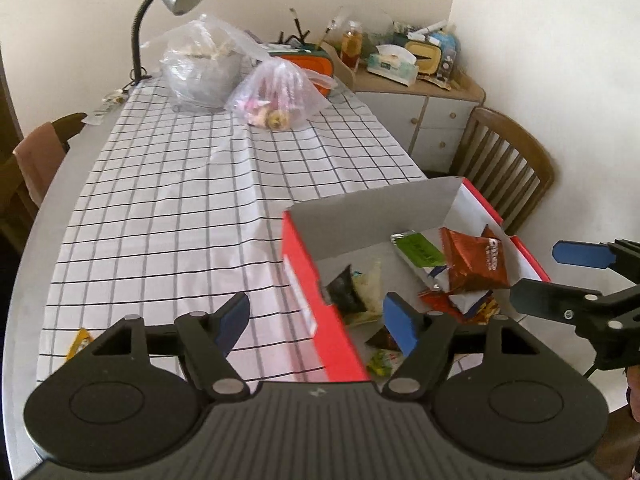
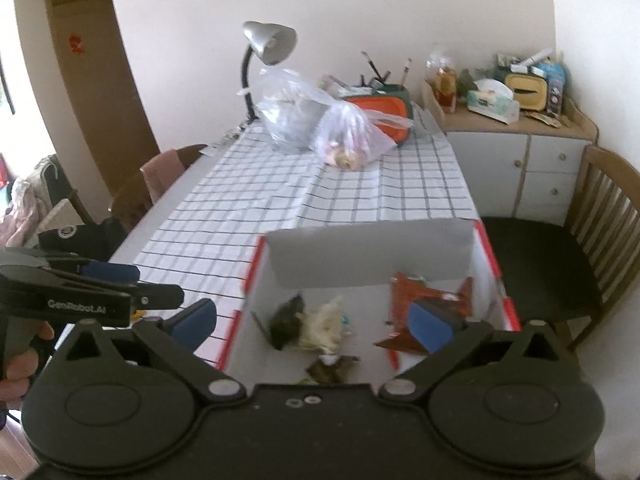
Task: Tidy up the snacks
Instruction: 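Move both tools back toward the blue biscuit and yellow candy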
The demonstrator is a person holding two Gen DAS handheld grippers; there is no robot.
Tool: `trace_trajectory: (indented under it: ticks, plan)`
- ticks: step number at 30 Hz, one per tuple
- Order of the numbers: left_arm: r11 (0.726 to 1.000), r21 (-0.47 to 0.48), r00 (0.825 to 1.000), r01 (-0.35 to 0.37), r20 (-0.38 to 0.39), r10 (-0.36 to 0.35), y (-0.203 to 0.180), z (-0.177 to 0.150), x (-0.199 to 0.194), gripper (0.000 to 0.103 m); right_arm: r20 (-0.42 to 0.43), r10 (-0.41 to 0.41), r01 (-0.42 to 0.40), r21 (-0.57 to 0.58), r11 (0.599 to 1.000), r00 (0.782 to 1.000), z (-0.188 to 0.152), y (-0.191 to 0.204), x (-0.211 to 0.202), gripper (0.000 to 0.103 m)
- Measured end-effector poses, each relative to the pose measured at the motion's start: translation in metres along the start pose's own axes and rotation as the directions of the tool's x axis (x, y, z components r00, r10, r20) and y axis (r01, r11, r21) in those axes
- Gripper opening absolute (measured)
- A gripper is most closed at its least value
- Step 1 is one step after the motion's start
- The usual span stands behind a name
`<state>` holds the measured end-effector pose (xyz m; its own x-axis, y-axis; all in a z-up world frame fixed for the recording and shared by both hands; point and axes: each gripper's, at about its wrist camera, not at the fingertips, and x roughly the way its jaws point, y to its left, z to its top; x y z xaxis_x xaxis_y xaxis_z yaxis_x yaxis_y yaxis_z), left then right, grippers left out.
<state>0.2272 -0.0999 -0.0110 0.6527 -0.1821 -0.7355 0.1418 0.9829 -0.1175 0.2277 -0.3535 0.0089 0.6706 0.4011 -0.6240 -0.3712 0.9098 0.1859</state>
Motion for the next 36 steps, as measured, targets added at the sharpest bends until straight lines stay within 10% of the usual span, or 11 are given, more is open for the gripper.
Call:
trace_trajectory:
  ticks: [17, 36]
  plan:
    - [0.997, -0.069, 0.999, -0.044, 0.003, 0.045, 0.115, -0.036, -0.036, 0.076, -0.037, 0.097, -0.099, -0.061, 0.993, 0.995, -0.006, 0.114, 0.045, 0.103]
    - [0.951, -0.249, 0.981, -0.183, -0.102, 0.162, 0.255, -0.078, -0.03, 0.076, -0.285, 0.132, -0.19, -0.187, 0.964, 0.949, -0.047, 0.235, 0.16, 0.103]
